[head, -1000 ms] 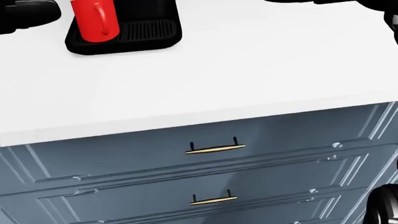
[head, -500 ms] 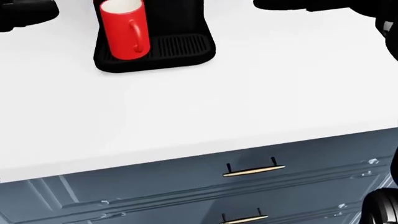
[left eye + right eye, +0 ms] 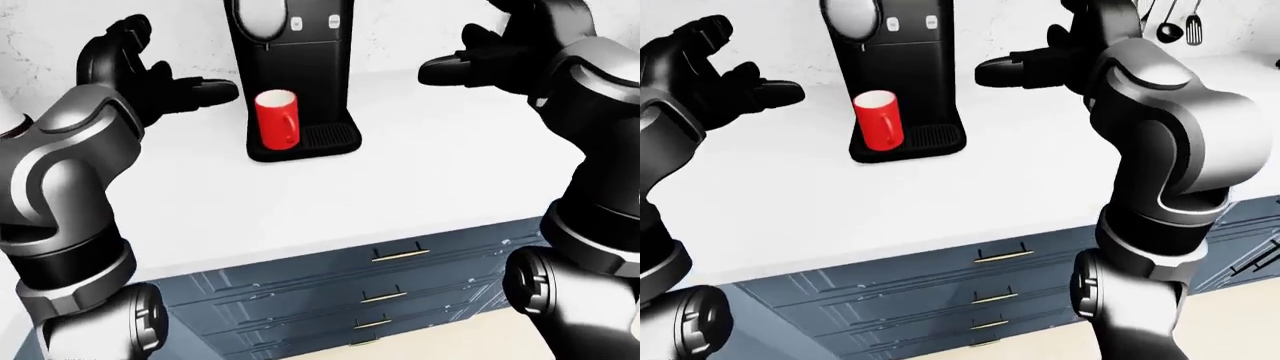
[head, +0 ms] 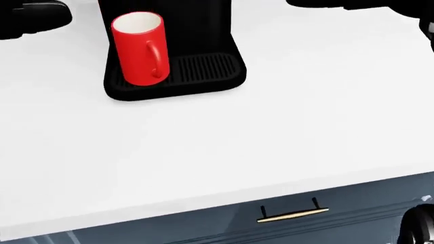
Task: Press the button on the coffee machine to serve coffee.
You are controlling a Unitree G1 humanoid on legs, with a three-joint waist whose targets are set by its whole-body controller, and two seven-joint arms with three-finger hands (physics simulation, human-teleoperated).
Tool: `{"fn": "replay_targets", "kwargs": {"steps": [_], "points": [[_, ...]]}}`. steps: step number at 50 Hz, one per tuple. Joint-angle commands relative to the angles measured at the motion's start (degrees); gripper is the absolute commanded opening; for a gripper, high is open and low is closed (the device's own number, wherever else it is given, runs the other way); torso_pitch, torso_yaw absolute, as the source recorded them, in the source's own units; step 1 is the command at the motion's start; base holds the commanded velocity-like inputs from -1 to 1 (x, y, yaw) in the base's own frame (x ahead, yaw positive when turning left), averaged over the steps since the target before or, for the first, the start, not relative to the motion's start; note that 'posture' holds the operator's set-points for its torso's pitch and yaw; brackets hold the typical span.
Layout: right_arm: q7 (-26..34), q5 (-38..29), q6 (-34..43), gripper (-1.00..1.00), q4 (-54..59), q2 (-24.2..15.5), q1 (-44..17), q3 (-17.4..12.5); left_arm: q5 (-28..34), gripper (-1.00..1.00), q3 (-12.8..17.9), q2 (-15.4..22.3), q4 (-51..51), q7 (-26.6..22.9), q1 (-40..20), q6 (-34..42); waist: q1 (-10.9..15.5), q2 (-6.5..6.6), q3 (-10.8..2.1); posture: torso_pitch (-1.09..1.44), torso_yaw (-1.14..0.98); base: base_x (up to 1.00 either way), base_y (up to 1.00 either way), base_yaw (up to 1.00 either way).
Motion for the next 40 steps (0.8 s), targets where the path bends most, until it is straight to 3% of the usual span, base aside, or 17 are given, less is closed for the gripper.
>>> {"fn": "replay_targets", "kwargs": {"steps": [1, 3, 5, 6, 8, 12, 14, 15, 16, 18, 19, 22, 28, 40], "points": [[-0.4, -0.2, -2.0, 1.0, -1.0, -0.8, -1.4, -0.7, -0.2, 1.0, 0.5, 0.6, -1.5, -0.3, -2.0, -1.5, -0.1, 0.26, -1.01, 0.0, 0.0, 0.12, 0.0, 0.0], [-0.4, 0.0, -2.0, 1.0, -1.0, -1.0, -1.4, -0.7, -0.1, 1.0, 0.4, 0.5, -1.6, -0.2, -2.0, -1.4, 0.1, -1.37, -1.12, 0.0, 0.0, 0.12, 0.0, 0.0], [-0.4, 0.1, -2.0, 1.0, -0.9, -1.2, -1.7, -0.7, 0.0, 1.0, 0.3, 0.3, -1.4, -0.2, -2.2, -1.5, 0.5, -4.61, -1.67, 0.0, 0.0, 0.16, 0.0, 0.0], [-0.5, 0.2, -2.0, 1.0, -0.9, -1.2, -1.7, -0.7, 0.1, 1.0, 0.3, 0.3, -1.3, -0.2, -2.2, -1.6, 0.5, -3.81, -1.46, 0.0, 0.0, 0.16, 0.0, 0.0], [-0.7, 0.3, -1.8, 1.0, -1.2, -1.0, -1.5, -0.6, 0.2, 1.0, 0.2, 0.2, -1.1, -0.3, -2.4, -1.8, 0.4, -3.97, -1.19, 0.0, 0.0, 0.16, 0.0, 0.0], [-0.7, 0.3, -2.5, 1.0, -0.9, -0.9, -1.0, -0.2, 0.0, 1.0, 0.7, 0.5, -1.6, -0.2, -2.2, -1.1, 0.1, -2.11, -1.16, 0.0, 0.0, 0.16, 0.0, 0.0], [-0.7, 0.0, -2.8, 1.0, -0.7, -0.8, -0.8, 0.3, 0.1, 1.0, 0.7, 0.5, -1.6, -0.3, -1.9, -1.4, -0.1, -1.23, 0.35, 0.0, 0.0, 0.07, 0.0, 0.0], [-0.4, -0.2, -2.8, 1.0, -0.8, -0.9, -0.4, 0.7, 0.1, 1.0, 0.7, 0.4, -1.6, -0.3, -1.8, -1.5, -0.5, -1.16, 0.44, 0.0, 0.0, 0.0, 0.0, 0.0], [-0.3, -0.5, -2.7, 1.0, -1.0, -0.6, 0.0, 1.1, 0.1, 1.0, 0.7, 0.3, -1.7, -0.4, -1.5, -1.6, -0.8, -0.32, 0.26, 0.0, 0.0, 0.0, 0.0, 0.0], [0.0, -0.8, -2.3, 1.0, -1.2, -0.3, -0.1, 1.2, 0.0, 1.0, 0.7, 0.3, -1.9, -0.3, -1.2, -1.7, -1.2, 2.77, -0.6, 0.0, 0.0, 0.0, 0.0, 0.0], [0.0, -1.1, -2.6, 1.0, -0.9, -0.2, -0.2, 1.0, 0.1, 1.0, 0.7, 0.2, -1.9, -0.4, -0.8, -1.9, -1.1, 0.18, 0.08, 0.0, 0.0, 0.0, 0.0, 0.0], [0.2, -1.6, -2.5, 1.0, -0.6, -0.1, -0.6, 1.1, 0.1, 1.0, 1.0, 0.4, -2.0, -0.5, -0.6, -1.9, -0.7, 0.05, -0.83, 0.0, 0.0, 0.0, 0.0, 0.0], [0.2, -2.1, -2.4, 1.0, -1.2, 0.5, -0.1, 0.6, 0.2, 1.0, 0.8, 0.3, -1.8, -0.5, -0.3, -2.3, -0.2, -0.66, -0.8, 0.0, 0.0, 0.0, 0.0, 0.0], [-0.1, -2.2, -2.7, 1.0, -1.2, -0.1, -0.7, 0.1, 0.4, 1.0, 0.6, -0.1, -1.8, -0.4, -0.5, -2.3, -0.1, -0.63, -0.68, 0.0, 0.0, 0.0, 0.0, 0.0]]}}
